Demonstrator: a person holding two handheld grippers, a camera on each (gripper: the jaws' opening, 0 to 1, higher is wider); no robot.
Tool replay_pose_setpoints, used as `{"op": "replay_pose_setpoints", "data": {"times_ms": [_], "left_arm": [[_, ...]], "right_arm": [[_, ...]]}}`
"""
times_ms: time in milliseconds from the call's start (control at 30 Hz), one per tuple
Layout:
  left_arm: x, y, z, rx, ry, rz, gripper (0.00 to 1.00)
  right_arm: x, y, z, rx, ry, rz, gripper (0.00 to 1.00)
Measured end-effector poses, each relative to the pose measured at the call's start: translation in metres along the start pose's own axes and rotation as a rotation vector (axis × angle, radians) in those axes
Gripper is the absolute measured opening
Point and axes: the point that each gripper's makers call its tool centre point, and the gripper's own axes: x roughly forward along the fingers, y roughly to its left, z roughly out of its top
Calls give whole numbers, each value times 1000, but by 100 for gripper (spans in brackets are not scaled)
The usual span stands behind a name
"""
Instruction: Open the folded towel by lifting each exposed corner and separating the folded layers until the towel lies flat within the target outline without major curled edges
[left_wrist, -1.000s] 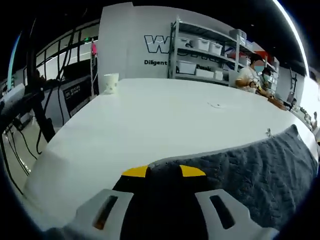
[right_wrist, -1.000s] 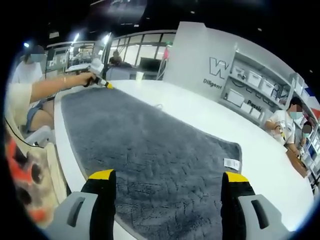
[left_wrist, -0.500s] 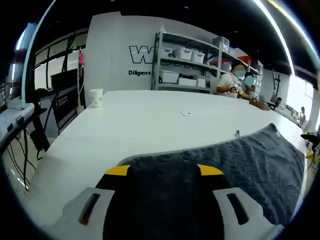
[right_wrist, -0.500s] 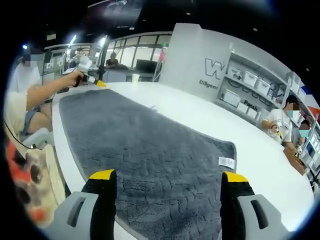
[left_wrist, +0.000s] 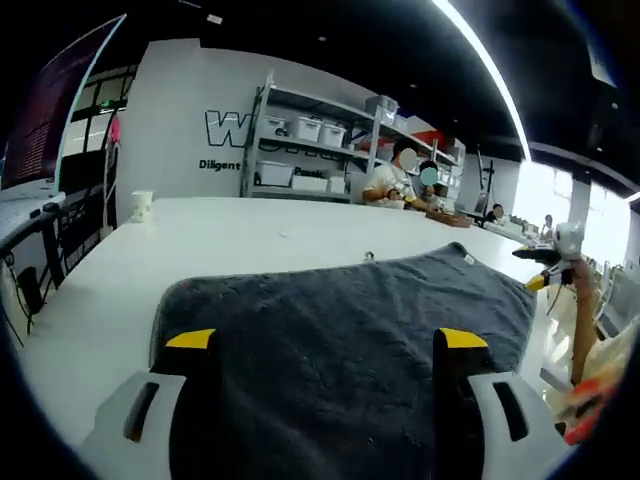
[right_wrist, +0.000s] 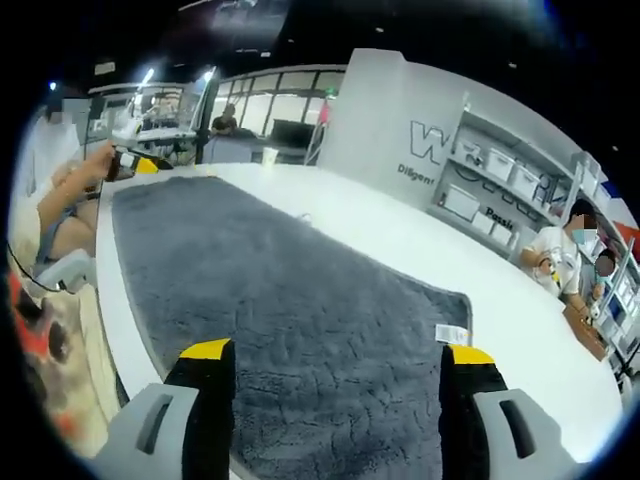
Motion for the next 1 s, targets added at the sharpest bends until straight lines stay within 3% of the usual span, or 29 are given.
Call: {"op": "replay_pose_setpoints", "data": {"times_ms": [133,233,433,700,733,767,867,1000], "left_arm": [[-12,-11,0,48,-27,1,90],[-14,-19,-1,68,-28,-20,100],[-19,-28,-2,99,-26,-35,100],[-29,-40,0,110,-32,-48,100],[-33,-40,-3,140,-18,-24,100],[-35,-41,-6,154,1,-24,100],[-39,-46,-10,149,24,-40,100],[-43,-49,-5,135,3,-50,98]], "right_arm": [[2,0,15,43,-82,14,70],[3,0,15,84,-82,9,61],[9,-6,15,171,-84,22,56],[23,-45,20,253,-83,-47,49],[31,-66,22,273,-75,-82,48],[34,-75,24,273,-72,-101,47],[42,-98,27,260,-73,-152,38],[54,-132,25,196,-50,-266,18]]}}
